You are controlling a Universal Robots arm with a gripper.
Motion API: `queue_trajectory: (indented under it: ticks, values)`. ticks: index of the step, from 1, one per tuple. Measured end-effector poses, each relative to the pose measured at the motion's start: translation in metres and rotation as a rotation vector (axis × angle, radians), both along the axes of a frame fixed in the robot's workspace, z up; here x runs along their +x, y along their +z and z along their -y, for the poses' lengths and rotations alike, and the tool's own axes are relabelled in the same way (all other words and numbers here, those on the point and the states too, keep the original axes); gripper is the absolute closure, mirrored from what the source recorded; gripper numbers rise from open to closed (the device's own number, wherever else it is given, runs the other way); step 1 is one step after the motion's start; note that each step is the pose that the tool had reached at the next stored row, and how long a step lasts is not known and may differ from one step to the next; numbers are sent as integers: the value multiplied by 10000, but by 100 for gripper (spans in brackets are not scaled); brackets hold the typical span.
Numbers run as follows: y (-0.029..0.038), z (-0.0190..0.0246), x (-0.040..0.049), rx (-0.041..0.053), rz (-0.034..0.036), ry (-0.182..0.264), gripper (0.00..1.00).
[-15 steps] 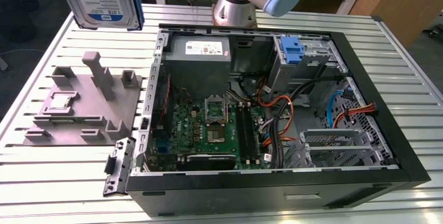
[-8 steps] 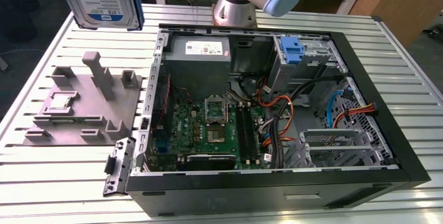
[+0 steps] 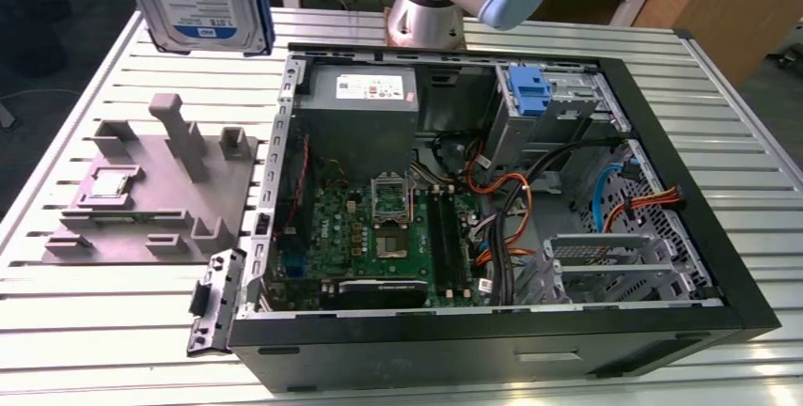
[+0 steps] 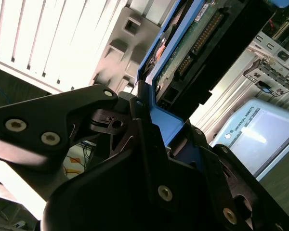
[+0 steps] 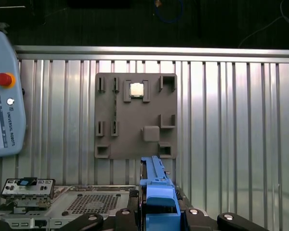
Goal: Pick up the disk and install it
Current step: 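Pick up the disk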
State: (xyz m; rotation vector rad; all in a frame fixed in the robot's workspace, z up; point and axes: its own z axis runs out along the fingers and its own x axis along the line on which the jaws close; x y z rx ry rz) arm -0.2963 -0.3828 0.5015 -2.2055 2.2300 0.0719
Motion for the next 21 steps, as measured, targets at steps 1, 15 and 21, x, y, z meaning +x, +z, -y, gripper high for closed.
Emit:
queue_trajectory:
  ticks: [1,15,21]
  values:
    - [-1,0,8,0,0,0,63]
    - [-44,234,170,-11,0,0,63]
    - [-54,235,405,-11,0,0,63]
